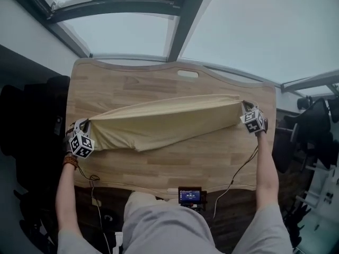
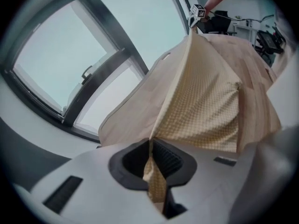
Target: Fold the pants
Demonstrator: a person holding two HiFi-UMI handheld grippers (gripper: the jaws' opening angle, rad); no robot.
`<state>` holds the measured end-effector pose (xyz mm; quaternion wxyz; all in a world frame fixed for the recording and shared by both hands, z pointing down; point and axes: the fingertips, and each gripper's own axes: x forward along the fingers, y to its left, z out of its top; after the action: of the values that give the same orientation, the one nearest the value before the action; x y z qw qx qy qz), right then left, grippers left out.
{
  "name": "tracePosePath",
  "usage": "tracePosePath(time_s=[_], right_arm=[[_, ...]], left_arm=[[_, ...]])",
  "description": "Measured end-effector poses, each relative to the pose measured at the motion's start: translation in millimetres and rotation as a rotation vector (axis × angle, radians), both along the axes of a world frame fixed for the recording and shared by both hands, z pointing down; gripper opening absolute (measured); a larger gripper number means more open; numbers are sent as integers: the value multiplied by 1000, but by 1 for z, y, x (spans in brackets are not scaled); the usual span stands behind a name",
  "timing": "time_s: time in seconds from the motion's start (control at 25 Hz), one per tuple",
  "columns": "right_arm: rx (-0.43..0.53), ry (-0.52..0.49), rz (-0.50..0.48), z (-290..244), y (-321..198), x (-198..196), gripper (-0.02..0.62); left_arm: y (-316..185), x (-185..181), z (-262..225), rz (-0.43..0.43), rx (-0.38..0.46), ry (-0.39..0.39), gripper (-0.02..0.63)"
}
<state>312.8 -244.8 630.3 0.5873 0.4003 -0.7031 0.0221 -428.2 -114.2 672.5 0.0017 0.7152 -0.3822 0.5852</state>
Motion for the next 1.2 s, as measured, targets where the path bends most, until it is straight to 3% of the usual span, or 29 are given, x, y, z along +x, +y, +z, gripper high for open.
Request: tracePosePath(time_s=[0.2, 0.32, 0.4, 0.44, 0.56, 0.64, 0.72, 0.84, 1.0, 1.12, 1.2], right_arm=[[-78, 4, 31, 33, -39, 1, 12], [-119, -91, 155, 64, -56, -4, 14], [-97, -171, 253, 73, -67, -6, 35], [-55, -205, 294, 72, -74, -7, 67], [80, -353, 389, 58, -80, -20, 110], [114, -434, 376, 55, -65, -38, 110], [106, -443, 308, 62, -39, -56, 106], [73, -377, 253, 84, 0, -61, 103], [95, -318, 317, 95, 33, -53, 102], [87, -355, 372, 94, 56, -55, 102], [84, -387, 395, 92, 68, -62, 101]], left_arm=[[-31, 3, 21, -29, -10, -3, 29], [-36, 3, 25, -113, -22, 123, 85], [-40, -4, 21, -214, -14, 237, 153], [-39, -11, 18, -262, 2, 272, 156], [-21, -44, 12, -406, 42, 308, 156], [4, -64, 17, -517, 41, 322, 156], [33, -76, 29, -648, 21, 361, 157], [74, -80, 52, -848, -5, 443, 190], [111, -81, 65, -1104, 34, 556, 227], [121, -82, 57, -1228, 113, 672, 230], [133, -85, 52, -1318, 169, 701, 240]])
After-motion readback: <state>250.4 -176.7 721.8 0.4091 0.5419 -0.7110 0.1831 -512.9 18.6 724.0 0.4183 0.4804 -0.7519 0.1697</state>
